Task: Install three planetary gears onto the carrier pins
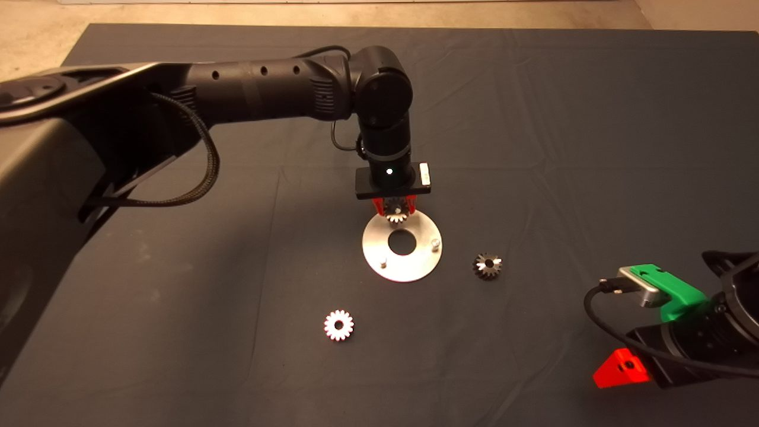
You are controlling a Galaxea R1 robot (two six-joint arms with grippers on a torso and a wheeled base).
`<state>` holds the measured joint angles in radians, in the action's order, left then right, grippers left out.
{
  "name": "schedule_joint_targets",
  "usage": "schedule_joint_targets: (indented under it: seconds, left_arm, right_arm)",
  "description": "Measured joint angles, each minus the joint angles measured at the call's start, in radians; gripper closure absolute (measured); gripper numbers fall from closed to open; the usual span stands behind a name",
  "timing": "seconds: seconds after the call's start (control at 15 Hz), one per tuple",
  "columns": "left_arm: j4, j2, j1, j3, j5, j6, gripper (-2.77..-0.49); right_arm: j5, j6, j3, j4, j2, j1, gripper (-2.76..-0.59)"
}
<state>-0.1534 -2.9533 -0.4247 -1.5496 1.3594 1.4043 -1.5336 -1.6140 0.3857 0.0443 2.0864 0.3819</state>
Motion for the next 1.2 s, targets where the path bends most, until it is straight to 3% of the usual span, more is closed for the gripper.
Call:
schedule_joint_targets:
  seconds: [0.27,0.47,0.67,1.07,1.2]
  left_arm:
    - [-0.001,0.0,0.0,0.0,-0.004,-0.01,-0.99]
    - [-0.004,0.0,0.0,0.0,-0.029,-0.027,-0.99]
    - [-0.004,0.0,0.0,0.0,-0.033,-0.032,-0.99]
    - [-0.005,0.0,0.0,0.0,-0.029,-0.032,-0.99]
    - [-0.01,0.0,0.0,0.0,-0.011,-0.031,-0.99]
  right_arm:
    - [0.0,0.0,0.0,0.0,0.0,0.0,-2.73]
    - [0.0,0.0,0.0,0.0,0.0,0.0,-2.73]
    - [0.0,0.0,0.0,0.0,0.0,0.0,-2.73]
    - [0.0,0.0,0.0,0.0,0.0,0.0,-2.73]
    - [0.0,0.0,0.0,0.0,0.0,0.0,-2.73]
